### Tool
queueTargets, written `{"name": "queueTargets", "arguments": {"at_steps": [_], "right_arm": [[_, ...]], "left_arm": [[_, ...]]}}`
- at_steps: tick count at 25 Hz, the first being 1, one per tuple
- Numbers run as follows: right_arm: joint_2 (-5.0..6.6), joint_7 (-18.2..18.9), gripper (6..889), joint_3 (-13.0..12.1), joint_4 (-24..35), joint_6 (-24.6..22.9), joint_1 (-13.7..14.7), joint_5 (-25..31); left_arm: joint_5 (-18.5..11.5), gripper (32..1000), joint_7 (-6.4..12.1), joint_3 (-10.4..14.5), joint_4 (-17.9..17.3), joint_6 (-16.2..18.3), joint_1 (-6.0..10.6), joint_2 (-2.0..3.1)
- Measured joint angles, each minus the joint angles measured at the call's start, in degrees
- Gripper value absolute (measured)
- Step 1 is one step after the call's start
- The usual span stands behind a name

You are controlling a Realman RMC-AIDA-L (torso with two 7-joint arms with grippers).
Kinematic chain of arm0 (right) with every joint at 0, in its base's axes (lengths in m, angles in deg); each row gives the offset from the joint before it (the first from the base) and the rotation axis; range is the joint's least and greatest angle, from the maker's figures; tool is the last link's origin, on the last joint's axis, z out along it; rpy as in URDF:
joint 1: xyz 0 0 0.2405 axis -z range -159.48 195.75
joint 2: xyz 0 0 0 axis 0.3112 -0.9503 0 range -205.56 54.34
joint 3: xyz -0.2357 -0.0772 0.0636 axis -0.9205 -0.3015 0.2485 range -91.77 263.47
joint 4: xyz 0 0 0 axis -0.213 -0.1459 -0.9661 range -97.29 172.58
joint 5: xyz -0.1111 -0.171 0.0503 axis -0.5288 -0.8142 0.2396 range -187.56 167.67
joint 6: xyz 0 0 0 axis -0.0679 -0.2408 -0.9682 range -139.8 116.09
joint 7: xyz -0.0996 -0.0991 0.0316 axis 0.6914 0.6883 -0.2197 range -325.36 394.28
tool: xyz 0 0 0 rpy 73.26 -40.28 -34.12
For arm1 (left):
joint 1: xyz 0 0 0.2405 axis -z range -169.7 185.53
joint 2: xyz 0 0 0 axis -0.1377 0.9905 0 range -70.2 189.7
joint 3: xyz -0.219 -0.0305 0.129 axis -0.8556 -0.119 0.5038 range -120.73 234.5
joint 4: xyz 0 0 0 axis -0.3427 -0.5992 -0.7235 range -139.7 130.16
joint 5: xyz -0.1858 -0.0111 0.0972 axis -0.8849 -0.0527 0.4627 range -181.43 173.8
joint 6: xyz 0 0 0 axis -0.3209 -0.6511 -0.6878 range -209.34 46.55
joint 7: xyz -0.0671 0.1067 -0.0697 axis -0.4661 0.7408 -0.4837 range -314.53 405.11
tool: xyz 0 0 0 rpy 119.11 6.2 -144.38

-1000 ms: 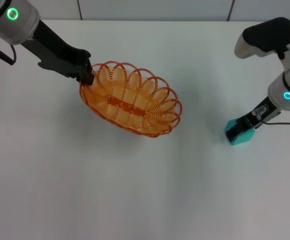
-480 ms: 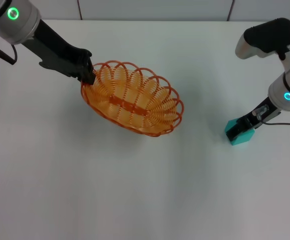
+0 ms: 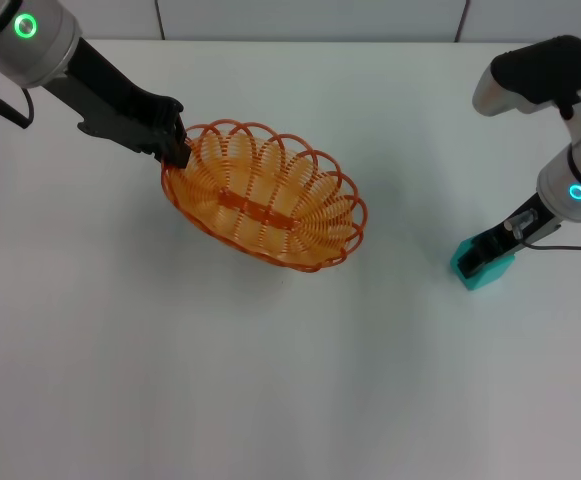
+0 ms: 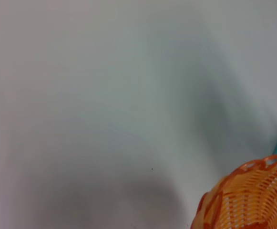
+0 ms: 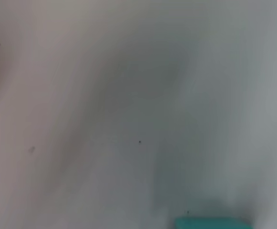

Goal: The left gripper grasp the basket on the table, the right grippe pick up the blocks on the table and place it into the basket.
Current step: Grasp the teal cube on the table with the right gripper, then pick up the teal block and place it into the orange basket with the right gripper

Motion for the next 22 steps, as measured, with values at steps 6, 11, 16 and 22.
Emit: {"name": "queueTargets", "arguments": {"at_steps": [6,11,16,22], "right_arm": [[0.0,0.02,512,0.0,0.25,-0.32,0.01,0.0],[0.0,0.01,513,0.0,0.28,-0.35,0.01,0.0],[0.08,-0.14,513,0.0,0.37,-0.42,-0.07,0.0],[0.0,-0.6,512,0.01,5.01,-3.52,0.77,-0.01]], "left_arm": [[0.0,94,0.08,0.0,0.0,-0.02,-0.03,0.0],[0.0,95,0.08,0.0,0.0,-0.01,-0.06,0.04],[0.0,95,0.08,-0.01,0.0,-0.01,-0.25,0.07],[0.01,95,0.19,-0.18,0.0,0.0,-0.52,0.18]]}}
